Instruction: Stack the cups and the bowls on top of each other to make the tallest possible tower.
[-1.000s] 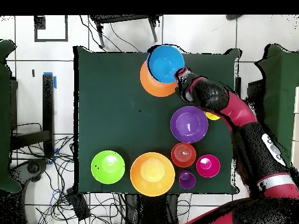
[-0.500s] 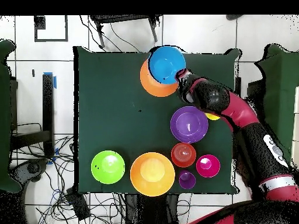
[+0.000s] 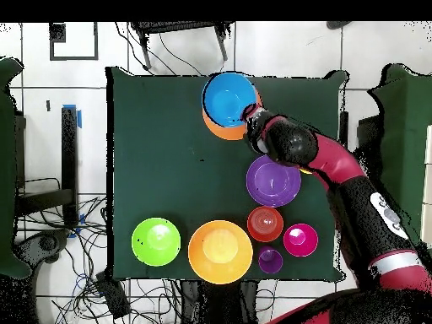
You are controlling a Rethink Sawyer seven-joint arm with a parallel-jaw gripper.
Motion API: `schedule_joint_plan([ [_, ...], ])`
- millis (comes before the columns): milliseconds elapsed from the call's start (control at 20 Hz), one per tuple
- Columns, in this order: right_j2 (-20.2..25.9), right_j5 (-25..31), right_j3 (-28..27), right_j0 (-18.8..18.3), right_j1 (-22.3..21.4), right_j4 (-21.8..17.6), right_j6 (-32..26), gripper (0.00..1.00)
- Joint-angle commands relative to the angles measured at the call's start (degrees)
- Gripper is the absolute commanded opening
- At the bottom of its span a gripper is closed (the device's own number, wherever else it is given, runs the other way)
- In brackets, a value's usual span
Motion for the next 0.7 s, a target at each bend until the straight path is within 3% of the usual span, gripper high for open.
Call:
schedule_joint_plan([
  [50,-0.1,-2.6,1.7,3.5,-0.7,-3.2,-0.3,0.00],
  [350,-2.2,-2.1,-1.1,5.0,-1.3,-4.8,-1.3,0.00],
  [700,-2.9,2.9,-2.7,4.6,-5.0,-5.0,-3.2,0.00],
])
